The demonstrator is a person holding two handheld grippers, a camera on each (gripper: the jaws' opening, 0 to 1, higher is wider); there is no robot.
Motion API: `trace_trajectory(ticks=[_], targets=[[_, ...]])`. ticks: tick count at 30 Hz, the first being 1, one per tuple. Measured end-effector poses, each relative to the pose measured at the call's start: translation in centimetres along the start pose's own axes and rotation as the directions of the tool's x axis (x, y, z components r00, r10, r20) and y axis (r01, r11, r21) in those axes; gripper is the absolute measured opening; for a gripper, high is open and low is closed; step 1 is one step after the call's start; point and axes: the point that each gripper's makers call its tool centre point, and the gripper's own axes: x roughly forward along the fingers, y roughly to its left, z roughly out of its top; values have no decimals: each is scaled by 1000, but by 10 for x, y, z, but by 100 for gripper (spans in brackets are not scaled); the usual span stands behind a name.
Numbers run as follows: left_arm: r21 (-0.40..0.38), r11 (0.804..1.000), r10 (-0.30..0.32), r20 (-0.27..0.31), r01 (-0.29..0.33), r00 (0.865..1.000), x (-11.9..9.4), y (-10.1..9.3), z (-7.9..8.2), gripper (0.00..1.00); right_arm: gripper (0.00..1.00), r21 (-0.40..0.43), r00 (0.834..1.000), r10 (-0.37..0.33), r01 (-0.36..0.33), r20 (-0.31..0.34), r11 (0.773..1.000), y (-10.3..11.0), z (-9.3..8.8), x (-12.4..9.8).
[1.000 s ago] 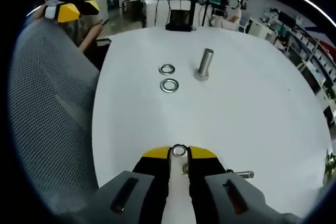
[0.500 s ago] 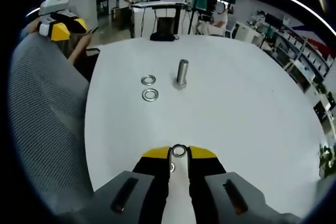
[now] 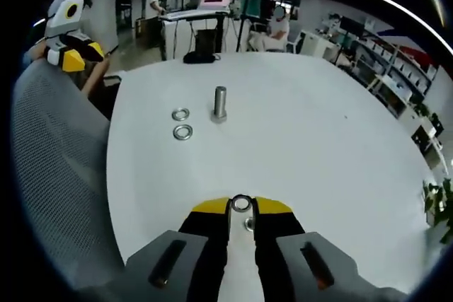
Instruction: Place the washer onto the threaded stud by aligning its center hole with the stud, sliding it down to the base, and recovering from edge contact or off-axis alignment until the washer reaches the visible bottom stop.
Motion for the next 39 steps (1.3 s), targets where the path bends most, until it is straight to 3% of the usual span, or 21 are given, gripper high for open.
trace_trajectory(ticks=[23, 39], targets=[[-4, 1000, 1, -10, -1, 1000, 0, 0, -2, 21, 14, 6, 996, -80, 80, -31, 997, -22, -16, -4], [-7, 1000, 5, -5, -5, 1000, 0, 1, -1, 21, 14, -15, 997, -74, 73, -29, 997, -19, -15, 3]])
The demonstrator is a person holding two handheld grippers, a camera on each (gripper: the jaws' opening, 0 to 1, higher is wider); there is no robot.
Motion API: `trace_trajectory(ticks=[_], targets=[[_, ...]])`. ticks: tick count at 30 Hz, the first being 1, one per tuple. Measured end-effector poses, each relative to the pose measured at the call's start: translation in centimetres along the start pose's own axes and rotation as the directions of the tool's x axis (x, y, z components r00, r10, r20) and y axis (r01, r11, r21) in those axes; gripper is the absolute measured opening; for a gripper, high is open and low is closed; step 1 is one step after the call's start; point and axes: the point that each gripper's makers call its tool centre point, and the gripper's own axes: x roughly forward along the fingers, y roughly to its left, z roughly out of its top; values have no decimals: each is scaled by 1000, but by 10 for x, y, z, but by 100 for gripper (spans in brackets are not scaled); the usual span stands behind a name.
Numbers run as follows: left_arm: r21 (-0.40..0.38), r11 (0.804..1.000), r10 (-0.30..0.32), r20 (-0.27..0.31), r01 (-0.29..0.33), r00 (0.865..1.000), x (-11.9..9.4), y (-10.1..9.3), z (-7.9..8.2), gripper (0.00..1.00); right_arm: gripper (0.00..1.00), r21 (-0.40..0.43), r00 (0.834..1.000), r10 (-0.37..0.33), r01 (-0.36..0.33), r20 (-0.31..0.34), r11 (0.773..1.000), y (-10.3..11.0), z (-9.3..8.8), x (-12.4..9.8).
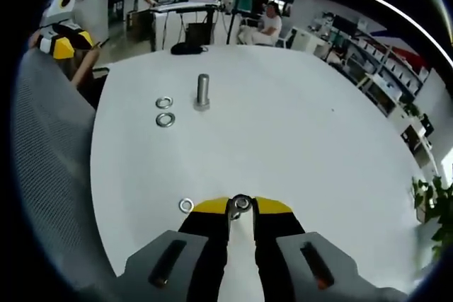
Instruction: Place the washer onto the threaded stud by aligning its center hole with the stud, sliding it down to the base, and recovering from edge contact or off-axis alignment until the washer reaches the visible bottom stop.
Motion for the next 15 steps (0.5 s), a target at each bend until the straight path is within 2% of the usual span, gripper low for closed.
trace_trajectory(ticks=[15], targets=[[-1, 1000, 2, 2, -2, 1000, 0, 0, 0, 21, 14, -17, 1000, 3, -3, 12, 1000, 0, 2, 1]])
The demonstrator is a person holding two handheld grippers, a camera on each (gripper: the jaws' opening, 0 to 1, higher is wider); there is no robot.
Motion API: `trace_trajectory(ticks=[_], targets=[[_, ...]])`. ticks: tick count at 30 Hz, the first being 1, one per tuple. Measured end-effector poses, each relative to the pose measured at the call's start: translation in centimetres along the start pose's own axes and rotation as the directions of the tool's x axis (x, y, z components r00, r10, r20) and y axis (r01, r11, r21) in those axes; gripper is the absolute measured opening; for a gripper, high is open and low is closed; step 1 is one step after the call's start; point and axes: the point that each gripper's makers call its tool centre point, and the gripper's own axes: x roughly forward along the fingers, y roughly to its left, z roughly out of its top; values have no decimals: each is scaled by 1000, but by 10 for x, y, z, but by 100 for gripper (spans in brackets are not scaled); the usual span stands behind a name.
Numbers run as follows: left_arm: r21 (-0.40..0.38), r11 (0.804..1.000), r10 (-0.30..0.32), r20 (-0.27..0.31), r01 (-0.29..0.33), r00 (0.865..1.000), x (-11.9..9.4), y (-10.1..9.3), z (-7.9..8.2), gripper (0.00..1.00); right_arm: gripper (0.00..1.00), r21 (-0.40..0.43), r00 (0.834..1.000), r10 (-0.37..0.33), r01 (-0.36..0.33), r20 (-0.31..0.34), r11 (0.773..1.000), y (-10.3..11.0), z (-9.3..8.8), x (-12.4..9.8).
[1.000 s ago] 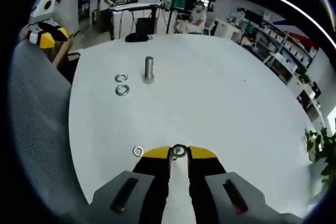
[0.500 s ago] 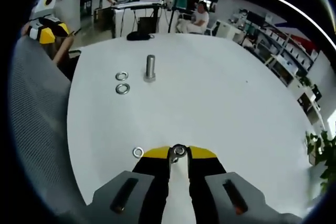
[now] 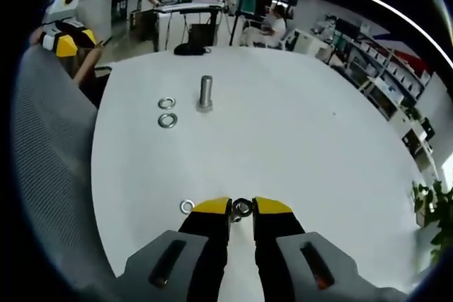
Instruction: Place the washer onto the threaded stud by aligning its center hole with the stud, sliding it down to the base, and recovering from edge contact or off-axis alignment until the washer reaches the visible bottom stop.
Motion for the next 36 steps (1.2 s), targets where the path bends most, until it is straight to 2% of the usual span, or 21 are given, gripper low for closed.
trace_trajectory(ticks=[5, 9, 21, 27, 29, 31, 32, 36], targets=[[0, 1000, 0, 1, 0, 1000, 0, 0, 0, 21, 14, 19, 998, -57, 57, 26, 998, -13, 5, -7], [0, 1000, 0, 1, 0, 1000, 0, 0, 0, 21, 5, 25, 997, -73, 72, 31, 997, -16, 5, -9], [1, 1000, -2, 0, 2, 1000, 0, -1, 0, 21, 3, 7, 999, -39, 39, 5, 999, -8, -2, 0], [2, 1000, -3, -2, 3, 1000, 0, -1, 0, 21, 3, -1, 998, -64, 64, 26, 998, -12, 4, -2], [3, 1000, -4, -3, 4, 1000, 0, -1, -1, 21, 3, -5, 999, -48, 48, 25, 999, -9, 4, 0], [3, 1000, -4, -4, 4, 1000, 0, -1, -1, 21, 3, -28, 1000, -21, 20, -17, 999, -3, -4, 3], [4, 1000, -4, -5, 4, 1000, 0, -1, -1, 21, 3, -32, 999, -37, 37, 8, 999, -3, 1, 4], [2, 1000, -4, -4, 4, 1000, 0, -1, -1, 21, 3, -33, 998, -54, 55, 16, 998, -6, 4, 0]])
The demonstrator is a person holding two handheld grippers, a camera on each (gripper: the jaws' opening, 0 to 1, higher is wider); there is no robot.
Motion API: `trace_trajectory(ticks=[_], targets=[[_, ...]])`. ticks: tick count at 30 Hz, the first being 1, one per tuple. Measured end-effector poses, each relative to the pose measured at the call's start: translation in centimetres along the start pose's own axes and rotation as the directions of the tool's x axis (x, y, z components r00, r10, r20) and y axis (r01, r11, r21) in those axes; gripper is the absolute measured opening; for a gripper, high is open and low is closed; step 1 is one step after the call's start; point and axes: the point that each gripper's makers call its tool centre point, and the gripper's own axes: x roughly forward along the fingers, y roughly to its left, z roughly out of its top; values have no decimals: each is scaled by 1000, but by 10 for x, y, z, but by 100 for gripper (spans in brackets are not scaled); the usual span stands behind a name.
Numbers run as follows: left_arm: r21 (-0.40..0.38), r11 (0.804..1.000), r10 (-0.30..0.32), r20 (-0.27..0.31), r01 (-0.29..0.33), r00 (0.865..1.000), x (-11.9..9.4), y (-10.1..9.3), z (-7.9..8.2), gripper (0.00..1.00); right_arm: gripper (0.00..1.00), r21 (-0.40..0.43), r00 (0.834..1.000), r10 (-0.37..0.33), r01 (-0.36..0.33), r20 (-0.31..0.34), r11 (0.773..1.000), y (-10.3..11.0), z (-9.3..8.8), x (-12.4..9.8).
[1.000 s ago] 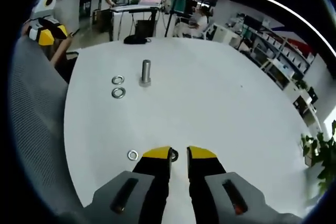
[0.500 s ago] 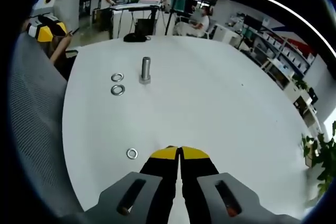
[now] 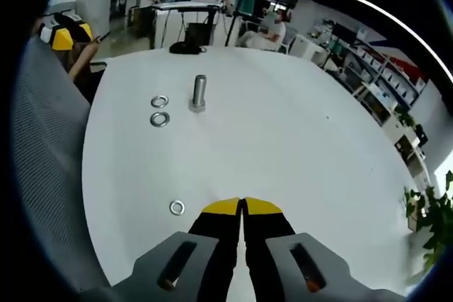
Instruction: Place the washer onto the threaded stud by aligning its center hole with the stud, sliding it down to the base, and recovering from edge contact or off-axis alignment until the washer reaches the visible bottom stop.
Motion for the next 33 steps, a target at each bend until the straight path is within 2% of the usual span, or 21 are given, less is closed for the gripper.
trace_trajectory(ticks=[6, 8, 10, 12, 13, 15, 16, 20, 23, 28, 29, 33], targets=[[1, 1000, 0, -1, 0, 1000, 0, 0, 0, 21, 3, -6, 1000, 17, -17, -4, 1000, 3, -1, 3], [1, 1000, 1, -1, -1, 1000, 0, 0, 0, 21, 3, -29, 1000, -11, 11, 0, 1000, -1, 0, 2], [0, 1000, 1, 0, -1, 1000, 0, 0, 0, 21, 3, -6, 1000, 6, -6, 8, 1000, 1, 1, 3], [0, 1000, 1, 0, -1, 1000, 0, 0, 0, 21, 3, -19, 1000, 17, -17, -13, 1000, 5, -3, 5], [1, 1000, 1, 0, -1, 1000, 0, 0, 0, 21, 3, -27, 1000, 8, -8, 6, 1000, 4, 0, 3], [1, 1000, 1, 0, -1, 1000, 0, 0, 0, 21, 3, -24, 1000, 5, -5, -9, 1000, 3, -1, 0], [0, 1000, 2, 1, -2, 1000, 0, 1, 0, 21, 3, -23, 1000, -1, 1, 4, 1000, 2, 1, -1], [-1, 1000, 3, 3, -3, 1000, 0, 1, 0, 21, 3, -23, 1000, 15, -14, 18, 1000, 5, 5, 1], [-1, 1000, 3, 4, -3, 1000, 0, 1, 0, 21, 3, -49, 1000, 30, -30, -8, 998, 11, 3, 5], [-2, 1000, 3, 6, -3, 1000, 0, 1, 1, 21, 3, -23, 999, -11, 12, 31, 1000, 0, 12, -3], [-2, 1000, 3, 6, -3, 1000, 0, 1, 1, 21, 3, -16, 999, -37, 38, 32, 999, -6, 11, -4], [-2, 1000, 2, 6, -2, 1000, 0, 1, 1, 21, 3, 30, 996, -72, 70, 47, 997, -18, 10, -8]])
